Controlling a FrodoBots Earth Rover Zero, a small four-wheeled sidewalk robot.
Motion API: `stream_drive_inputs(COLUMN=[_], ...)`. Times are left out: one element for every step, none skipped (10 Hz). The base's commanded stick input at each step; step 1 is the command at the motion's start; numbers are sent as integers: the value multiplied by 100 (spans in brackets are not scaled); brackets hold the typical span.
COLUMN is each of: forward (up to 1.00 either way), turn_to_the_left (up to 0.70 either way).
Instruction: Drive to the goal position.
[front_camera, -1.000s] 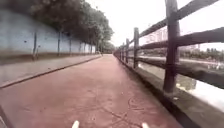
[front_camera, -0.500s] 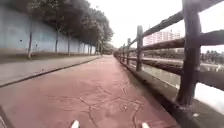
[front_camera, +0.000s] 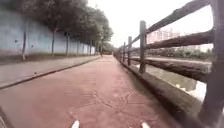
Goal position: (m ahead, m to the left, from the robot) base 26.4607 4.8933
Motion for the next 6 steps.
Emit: stream_drive_inputs(forward=[70, 70, 70, 70, 70, 70], turn_to_the_left=[2, 2, 2, 2, 2, 2])
